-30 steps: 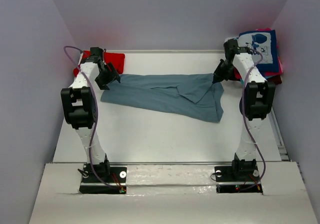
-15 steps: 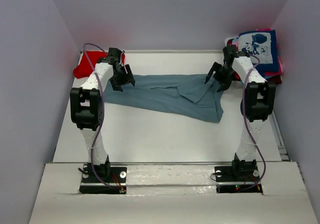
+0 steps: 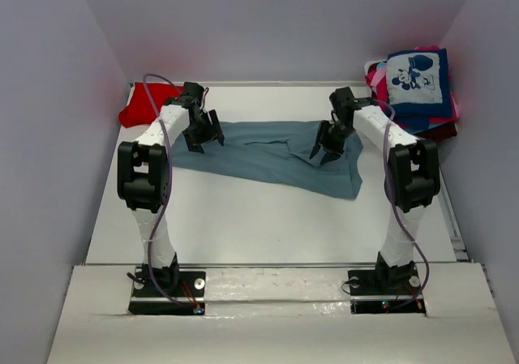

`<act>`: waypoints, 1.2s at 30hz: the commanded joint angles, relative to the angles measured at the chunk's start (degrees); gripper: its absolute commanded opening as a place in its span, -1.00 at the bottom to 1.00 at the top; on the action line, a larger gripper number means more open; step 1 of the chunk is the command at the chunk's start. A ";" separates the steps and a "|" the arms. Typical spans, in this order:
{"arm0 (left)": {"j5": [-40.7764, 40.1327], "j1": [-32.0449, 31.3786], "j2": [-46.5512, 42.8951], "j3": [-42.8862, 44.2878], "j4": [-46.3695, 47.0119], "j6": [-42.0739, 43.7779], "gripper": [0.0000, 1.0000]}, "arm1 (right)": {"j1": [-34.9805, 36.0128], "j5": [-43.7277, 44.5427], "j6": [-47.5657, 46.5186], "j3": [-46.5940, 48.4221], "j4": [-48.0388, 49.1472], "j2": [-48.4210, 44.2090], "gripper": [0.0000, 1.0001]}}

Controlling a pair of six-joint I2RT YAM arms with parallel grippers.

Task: Fold and stack the t-shirts
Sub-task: Fold the other side of the tshirt into a rectangle

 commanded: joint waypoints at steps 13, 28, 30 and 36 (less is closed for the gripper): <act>-0.67 -0.44 -2.46 -0.91 -0.20 0.63 0.57 | 0.98 1.33 1.74 -3.97 5.53 -0.14 -0.03; -1.19 -0.44 -1.67 -0.20 -0.99 1.16 0.57 | 0.98 1.95 2.01 -3.36 7.21 3.29 -0.15; -1.19 -0.44 -1.67 -0.03 -1.08 1.25 0.57 | 0.98 2.21 2.01 -3.10 7.47 3.56 -0.21; -1.55 -0.44 -1.67 -0.02 -1.34 1.42 0.57 | 0.98 3.00 1.92 -1.69 7.12 5.14 -0.22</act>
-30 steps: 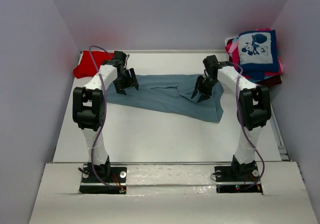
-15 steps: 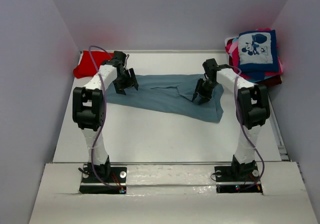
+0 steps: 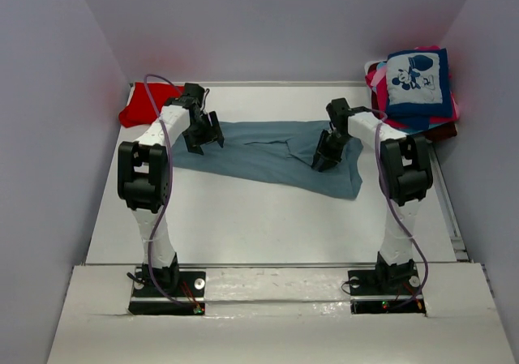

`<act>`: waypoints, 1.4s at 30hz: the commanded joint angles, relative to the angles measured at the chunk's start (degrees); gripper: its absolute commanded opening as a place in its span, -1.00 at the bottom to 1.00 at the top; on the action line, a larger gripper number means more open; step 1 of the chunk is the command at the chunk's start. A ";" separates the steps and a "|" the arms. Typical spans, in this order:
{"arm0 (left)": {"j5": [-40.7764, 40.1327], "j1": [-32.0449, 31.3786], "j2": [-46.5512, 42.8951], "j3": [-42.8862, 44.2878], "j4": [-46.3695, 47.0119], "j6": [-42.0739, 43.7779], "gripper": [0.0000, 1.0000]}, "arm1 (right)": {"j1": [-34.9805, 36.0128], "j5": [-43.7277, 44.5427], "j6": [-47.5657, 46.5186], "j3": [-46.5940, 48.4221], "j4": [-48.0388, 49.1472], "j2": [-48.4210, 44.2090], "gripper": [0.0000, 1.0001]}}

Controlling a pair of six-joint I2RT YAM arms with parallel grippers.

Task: Fold and stack the t-shirts
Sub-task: Fold the other side of the tshirt into a rectangle

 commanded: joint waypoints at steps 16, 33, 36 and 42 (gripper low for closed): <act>-0.94 -0.11 -1.94 -0.55 -0.68 0.94 0.57 | -0.16 2.09 -0.16 8.22 -1.08 1.36 -0.76; -1.20 -0.11 -2.73 -1.87 -0.42 0.94 0.56 | -0.16 2.35 -2.44 32.99 -9.78 10.76 -0.84; -1.29 -0.11 -2.90 -1.96 -0.51 1.12 0.56 | -0.16 1.74 -2.88 37.65 -11.10 13.66 -0.84; -1.20 -0.11 -3.08 -1.96 -0.68 1.20 0.56 | -0.16 0.25 -3.85 38.29 -8.66 16.74 -0.69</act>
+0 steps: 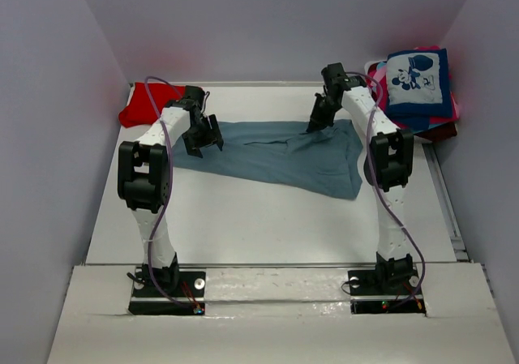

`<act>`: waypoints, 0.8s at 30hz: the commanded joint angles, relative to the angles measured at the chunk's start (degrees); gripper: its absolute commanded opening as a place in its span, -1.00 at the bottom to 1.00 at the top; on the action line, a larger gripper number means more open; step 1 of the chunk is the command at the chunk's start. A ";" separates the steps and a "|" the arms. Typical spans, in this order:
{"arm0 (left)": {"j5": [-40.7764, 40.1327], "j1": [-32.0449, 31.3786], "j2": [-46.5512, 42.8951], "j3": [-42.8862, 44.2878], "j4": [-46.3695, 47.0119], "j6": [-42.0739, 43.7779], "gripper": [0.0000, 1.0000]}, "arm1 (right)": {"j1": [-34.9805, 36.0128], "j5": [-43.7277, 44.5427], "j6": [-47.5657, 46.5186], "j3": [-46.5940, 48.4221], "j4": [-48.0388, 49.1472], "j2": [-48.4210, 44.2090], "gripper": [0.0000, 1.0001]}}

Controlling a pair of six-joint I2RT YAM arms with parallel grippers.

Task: Fold and stack the t-shirts
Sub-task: Fold the other side of the tshirt into a rectangle

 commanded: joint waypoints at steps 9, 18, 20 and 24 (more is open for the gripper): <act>-0.70 -0.11 -3.52 -0.48 -1.23 1.18 0.56 | -0.16 -2.96 -2.87 1.23 4.56 3.20 -0.74; -0.61 -0.11 -3.96 -1.18 -1.15 1.27 0.56 | -0.16 -4.54 -3.22 5.45 5.26 5.75 -0.74; -0.61 -0.11 -3.96 -1.18 -1.15 1.27 0.56 | -0.16 -4.71 -3.31 5.54 5.35 5.75 -0.74; -0.61 -0.64 -3.69 -1.09 -1.06 1.36 0.56 | -0.16 -4.36 -3.75 3.78 5.17 3.56 -0.50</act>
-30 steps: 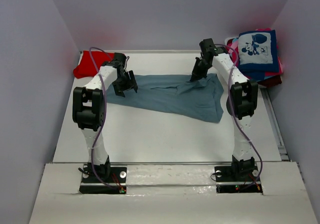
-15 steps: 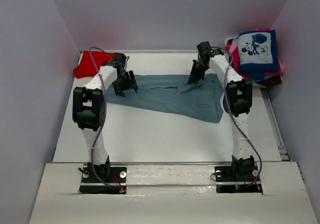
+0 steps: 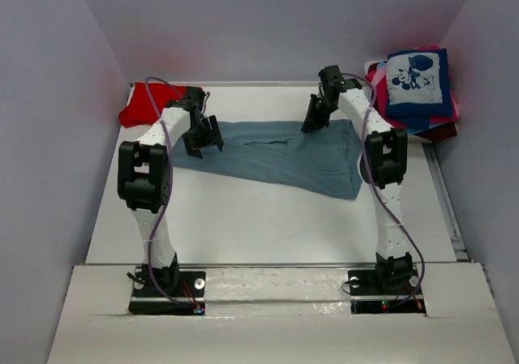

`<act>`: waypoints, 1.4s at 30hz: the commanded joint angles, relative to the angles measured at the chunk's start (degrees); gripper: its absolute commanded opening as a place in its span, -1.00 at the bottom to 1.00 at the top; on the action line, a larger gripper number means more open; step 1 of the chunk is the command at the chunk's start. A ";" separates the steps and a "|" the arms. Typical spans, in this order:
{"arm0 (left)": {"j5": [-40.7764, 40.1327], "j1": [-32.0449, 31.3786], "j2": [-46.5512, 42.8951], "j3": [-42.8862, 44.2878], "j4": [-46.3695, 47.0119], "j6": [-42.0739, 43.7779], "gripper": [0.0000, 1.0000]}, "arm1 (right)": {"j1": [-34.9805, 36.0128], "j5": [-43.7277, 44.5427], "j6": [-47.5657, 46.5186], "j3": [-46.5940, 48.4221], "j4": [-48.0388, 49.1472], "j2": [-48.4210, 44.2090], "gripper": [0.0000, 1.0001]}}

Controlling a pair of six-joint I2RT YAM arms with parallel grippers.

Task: Fold and stack the t-shirts
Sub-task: Fold the other side of the tshirt into a rectangle

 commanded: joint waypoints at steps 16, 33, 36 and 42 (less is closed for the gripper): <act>-9.71 -0.59 4.10 12.92 -5.25 3.21 0.56 | -0.16 1.22 1.20 -30.83 3.48 -27.51 -0.07; -13.57 -0.59 18.96 28.04 -9.47 1.98 0.56 | -0.16 -0.36 4.63 -46.21 5.50 -33.93 -0.09; -15.94 -0.07 19.75 26.82 -9.83 1.54 0.56 | -0.16 0.07 5.33 -47.71 5.85 -34.10 -0.11; -18.14 -0.06 19.75 22.95 -9.74 0.84 0.56 | -0.16 -0.71 8.32 -53.32 7.78 -35.24 -0.13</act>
